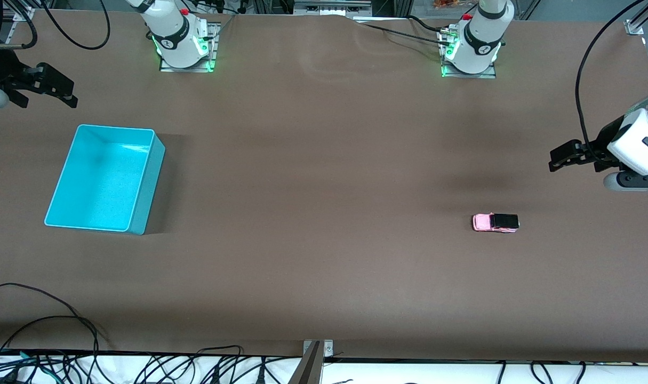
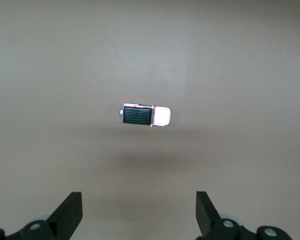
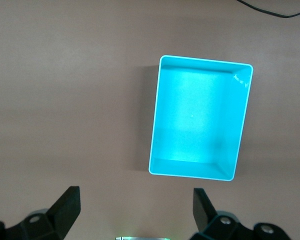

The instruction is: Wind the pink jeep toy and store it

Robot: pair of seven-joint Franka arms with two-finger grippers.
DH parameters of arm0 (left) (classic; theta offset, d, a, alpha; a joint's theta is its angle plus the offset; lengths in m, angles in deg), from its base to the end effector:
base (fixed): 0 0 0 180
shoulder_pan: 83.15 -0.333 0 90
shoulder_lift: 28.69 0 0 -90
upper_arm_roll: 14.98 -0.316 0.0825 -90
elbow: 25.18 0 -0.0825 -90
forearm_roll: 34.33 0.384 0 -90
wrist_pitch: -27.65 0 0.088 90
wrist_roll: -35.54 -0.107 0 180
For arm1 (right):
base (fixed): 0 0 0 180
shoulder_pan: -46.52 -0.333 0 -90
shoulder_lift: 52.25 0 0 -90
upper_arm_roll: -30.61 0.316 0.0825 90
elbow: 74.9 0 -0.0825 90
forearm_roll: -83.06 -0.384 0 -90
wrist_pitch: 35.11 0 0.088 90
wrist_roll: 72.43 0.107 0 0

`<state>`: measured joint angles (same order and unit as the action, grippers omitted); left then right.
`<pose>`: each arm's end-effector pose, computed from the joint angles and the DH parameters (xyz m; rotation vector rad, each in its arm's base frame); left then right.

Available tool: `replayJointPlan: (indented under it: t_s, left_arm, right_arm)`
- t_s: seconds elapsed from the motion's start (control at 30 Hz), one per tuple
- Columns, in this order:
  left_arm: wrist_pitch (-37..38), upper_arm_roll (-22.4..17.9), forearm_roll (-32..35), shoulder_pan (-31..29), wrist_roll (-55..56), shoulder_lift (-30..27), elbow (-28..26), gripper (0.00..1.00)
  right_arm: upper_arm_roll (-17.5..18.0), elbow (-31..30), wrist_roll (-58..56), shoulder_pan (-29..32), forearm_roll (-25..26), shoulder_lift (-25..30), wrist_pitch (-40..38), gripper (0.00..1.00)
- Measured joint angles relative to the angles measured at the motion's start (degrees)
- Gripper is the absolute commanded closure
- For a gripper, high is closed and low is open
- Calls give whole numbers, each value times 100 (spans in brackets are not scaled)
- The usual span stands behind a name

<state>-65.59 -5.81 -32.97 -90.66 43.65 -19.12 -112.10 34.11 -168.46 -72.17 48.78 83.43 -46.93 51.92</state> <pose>0.6061 -0.0078 0.5588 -3.1337 -0.1758 0.0858 0.5198 0.0121 0.6406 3.1289 0.0258 -0.0331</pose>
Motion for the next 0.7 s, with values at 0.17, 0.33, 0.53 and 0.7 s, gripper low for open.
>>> replayJointPlan:
  t_s: [0.17, 0.33, 0.53, 0.7]
  left_arm:
    - [0, 0, 0, 6, 705, 69, -21, 0]
    - [0, 3, 0, 44, 1691, 176, -29, 0]
    - [0, 20, 0, 102, 3313, 385, -48, 0]
    - [-11, 22, 0, 126, 4366, 630, -55, 0]
  right_arm:
    - [-1, 0, 0, 0, 0, 0, 0, 0]
    - [-1, 0, 0, 0, 0, 0, 0, 0]
    - [-1, 0, 0, 0, 0, 0, 0, 0]
    - [-1, 0, 0, 0, 0, 0, -1, 0]
